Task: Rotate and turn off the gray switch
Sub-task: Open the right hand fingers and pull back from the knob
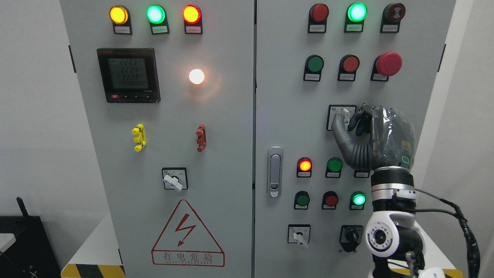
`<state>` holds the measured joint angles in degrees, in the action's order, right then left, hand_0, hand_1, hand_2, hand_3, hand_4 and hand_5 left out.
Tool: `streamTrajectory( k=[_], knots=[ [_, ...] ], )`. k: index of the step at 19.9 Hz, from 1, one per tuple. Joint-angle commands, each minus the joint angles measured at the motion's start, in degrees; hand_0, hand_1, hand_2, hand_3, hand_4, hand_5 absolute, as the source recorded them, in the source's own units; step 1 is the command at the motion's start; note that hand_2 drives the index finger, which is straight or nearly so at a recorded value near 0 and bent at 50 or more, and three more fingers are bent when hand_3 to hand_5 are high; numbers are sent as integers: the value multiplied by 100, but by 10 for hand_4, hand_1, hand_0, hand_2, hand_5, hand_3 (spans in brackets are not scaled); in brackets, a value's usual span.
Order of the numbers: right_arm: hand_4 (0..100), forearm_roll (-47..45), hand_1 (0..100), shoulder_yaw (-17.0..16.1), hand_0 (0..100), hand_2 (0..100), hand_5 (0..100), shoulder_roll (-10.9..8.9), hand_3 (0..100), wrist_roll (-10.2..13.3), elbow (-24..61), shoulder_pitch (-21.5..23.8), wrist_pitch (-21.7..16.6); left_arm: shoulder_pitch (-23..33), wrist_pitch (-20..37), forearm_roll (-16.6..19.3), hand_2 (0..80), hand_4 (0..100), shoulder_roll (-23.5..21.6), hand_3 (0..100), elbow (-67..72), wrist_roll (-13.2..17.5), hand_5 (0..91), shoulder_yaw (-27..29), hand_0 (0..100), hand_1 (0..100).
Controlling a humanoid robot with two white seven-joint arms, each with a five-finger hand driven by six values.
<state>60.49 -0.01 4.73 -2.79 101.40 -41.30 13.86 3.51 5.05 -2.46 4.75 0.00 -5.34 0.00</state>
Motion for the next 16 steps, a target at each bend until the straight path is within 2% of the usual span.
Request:
streamTrajectory(
  k=[1,8,13,16],
  knots=[
    [869,-2,385,-131,501,715,1000,-25,888,-2,90,-1,-6,0,-4,0,0,0,0,0,79,-2,0,-9,120,389],
    [869,-2,385,-175,491,715,1000,-42,888,50,292,60,-50,0,-4,0,0,0,0,0,79,-2,0,-9,120,389],
    [870,-20,381,-280,497,711,1000,-25,886,235,687,288,-305,0,-4,0,0,0,0,0,79,-2,0,-9,120,389],
    [864,-29,379,-420,494,701,1000,-16,881,279,898,455,-638,0,-4,0,0,0,0,0,88,-2,0,-9,120,389]
  ],
)
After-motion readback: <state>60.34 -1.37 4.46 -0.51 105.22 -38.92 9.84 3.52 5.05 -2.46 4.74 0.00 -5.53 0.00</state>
